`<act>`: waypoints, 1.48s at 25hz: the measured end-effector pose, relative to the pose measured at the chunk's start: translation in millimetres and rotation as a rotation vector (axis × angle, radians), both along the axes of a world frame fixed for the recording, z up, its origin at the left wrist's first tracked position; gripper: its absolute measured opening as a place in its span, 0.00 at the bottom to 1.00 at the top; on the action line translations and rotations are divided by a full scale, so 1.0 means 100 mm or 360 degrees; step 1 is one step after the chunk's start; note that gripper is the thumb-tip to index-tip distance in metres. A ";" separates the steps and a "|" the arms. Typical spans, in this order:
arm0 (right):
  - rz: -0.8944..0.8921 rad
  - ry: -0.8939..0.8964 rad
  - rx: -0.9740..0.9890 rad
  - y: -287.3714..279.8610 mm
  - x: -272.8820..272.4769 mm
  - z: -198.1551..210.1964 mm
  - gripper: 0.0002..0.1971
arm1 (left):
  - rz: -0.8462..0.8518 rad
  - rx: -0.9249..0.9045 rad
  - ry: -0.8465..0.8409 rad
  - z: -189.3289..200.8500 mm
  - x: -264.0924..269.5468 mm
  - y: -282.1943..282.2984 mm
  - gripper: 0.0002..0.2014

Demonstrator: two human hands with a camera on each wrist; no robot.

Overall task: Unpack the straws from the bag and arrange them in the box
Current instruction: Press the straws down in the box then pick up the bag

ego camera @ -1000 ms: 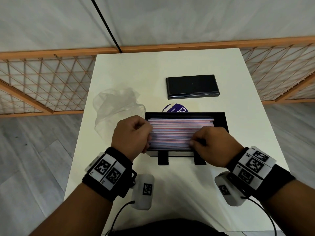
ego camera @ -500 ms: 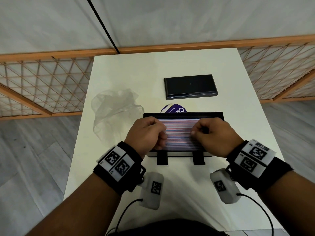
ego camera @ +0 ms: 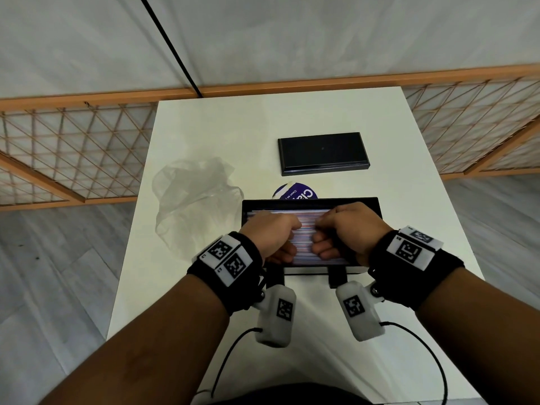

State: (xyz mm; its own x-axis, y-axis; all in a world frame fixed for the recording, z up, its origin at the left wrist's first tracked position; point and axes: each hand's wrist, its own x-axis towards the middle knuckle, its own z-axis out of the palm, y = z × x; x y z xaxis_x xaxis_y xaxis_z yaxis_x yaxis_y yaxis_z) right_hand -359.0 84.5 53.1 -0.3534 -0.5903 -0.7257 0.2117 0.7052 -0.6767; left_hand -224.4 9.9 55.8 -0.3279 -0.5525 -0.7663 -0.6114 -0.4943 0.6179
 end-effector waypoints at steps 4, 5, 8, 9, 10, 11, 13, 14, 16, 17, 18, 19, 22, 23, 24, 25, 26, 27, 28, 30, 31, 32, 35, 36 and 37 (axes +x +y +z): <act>-0.0041 -0.0089 0.0008 -0.03 -0.02 -0.01 0.03 | 0.0113 0.0132 0.0070 0.02 -0.02 -0.02 0.12; -0.0053 -0.0106 0.0002 -0.03 -0.02 -0.02 0.03 | 0.0128 0.0160 0.0068 0.02 -0.02 -0.02 0.12; -0.0129 -0.0169 -0.0038 -0.05 -0.03 -0.02 0.02 | 0.0129 0.0180 0.0057 0.01 -0.01 -0.04 0.12; -0.0141 -0.0182 -0.0046 -0.05 -0.04 -0.02 0.02 | 0.0130 0.0185 0.0060 0.01 -0.02 -0.04 0.12; -0.0149 -0.0195 -0.0055 -0.05 -0.04 -0.02 0.02 | 0.0136 0.0193 0.0072 0.02 -0.02 -0.05 0.12; -0.0162 -0.0217 -0.0068 -0.05 -0.04 -0.02 0.02 | 0.0151 0.0202 0.0095 0.03 -0.02 -0.05 0.11; -0.0215 -0.0297 -0.0105 -0.06 -0.04 -0.03 0.04 | 0.0212 0.0223 0.0140 0.04 -0.02 -0.05 0.11; -0.0242 -0.0344 -0.0123 -0.06 -0.04 -0.04 0.05 | 0.0243 0.0231 0.0150 0.04 -0.03 -0.05 0.11; -0.0278 -0.0413 -0.0139 -0.06 -0.03 -0.05 0.06 | 0.0271 0.0231 0.0151 0.03 -0.03 -0.05 0.10; -0.0299 -0.0443 -0.0141 -0.06 -0.03 -0.06 0.07 | 0.0273 0.0222 0.0151 0.03 -0.04 -0.05 0.10; -0.0326 -0.0477 -0.0145 -0.06 -0.04 -0.07 0.07 | 0.0274 0.0211 0.0151 0.03 -0.04 -0.04 0.10; -0.0356 -0.0519 -0.0153 -0.06 -0.04 -0.08 0.07 | 0.0277 0.0202 0.0154 0.03 -0.04 -0.03 0.10; -0.0434 -0.0650 -0.0173 -0.07 -0.04 -0.09 0.07 | 0.0298 0.0179 0.0155 0.05 -0.04 -0.01 0.10; -0.0444 -0.0679 -0.0175 -0.07 -0.05 -0.09 0.07 | 0.0304 0.0152 0.0143 0.05 -0.04 -0.02 0.10; -0.0445 -0.0698 -0.0177 -0.07 -0.06 -0.08 0.07 | 0.0300 0.0115 0.0120 0.04 -0.03 -0.02 0.10; -0.0443 -0.0706 -0.0180 -0.06 -0.07 -0.07 0.07 | 0.0291 0.0070 0.0100 0.04 -0.03 -0.02 0.10; -0.0447 -0.0702 -0.0184 -0.04 -0.09 -0.05 0.06 | 0.0280 0.0019 0.0093 0.04 -0.03 -0.02 0.11; -0.0452 -0.0686 -0.0184 -0.03 -0.12 -0.03 0.06 | 0.0265 -0.0025 0.0095 0.04 -0.03 -0.02 0.11; -0.0453 -0.0662 -0.0176 -0.02 -0.13 -0.02 0.07 | 0.0245 -0.0054 0.0103 0.03 -0.03 -0.01 0.11; -0.0438 -0.0623 -0.0144 -0.01 -0.14 -0.02 0.07 | 0.0252 -0.0019 0.0164 0.04 -0.05 0.01 0.11; -0.0434 -0.0623 -0.0127 -0.01 -0.13 -0.03 0.07 | 0.0295 0.0059 0.0207 0.05 -0.07 0.02 0.11; -0.0435 -0.0632 -0.0116 -0.01 -0.12 -0.04 0.07 | 0.0361 0.0155 0.0237 0.06 -0.09 0.02 0.11; -0.0458 -0.0633 -0.0111 -0.04 -0.08 -0.06 0.07 | 0.0462 0.0261 0.0234 0.04 -0.11 0.00 0.12; -0.0461 -0.0625 -0.0116 -0.04 -0.08 -0.06 0.07 | 0.0437 0.0228 0.0220 0.04 -0.11 0.01 0.11; -0.0462 -0.0616 -0.0121 -0.04 -0.08 -0.06 0.07 | 0.0408 0.0182 0.0219 0.05 -0.11 0.02 0.11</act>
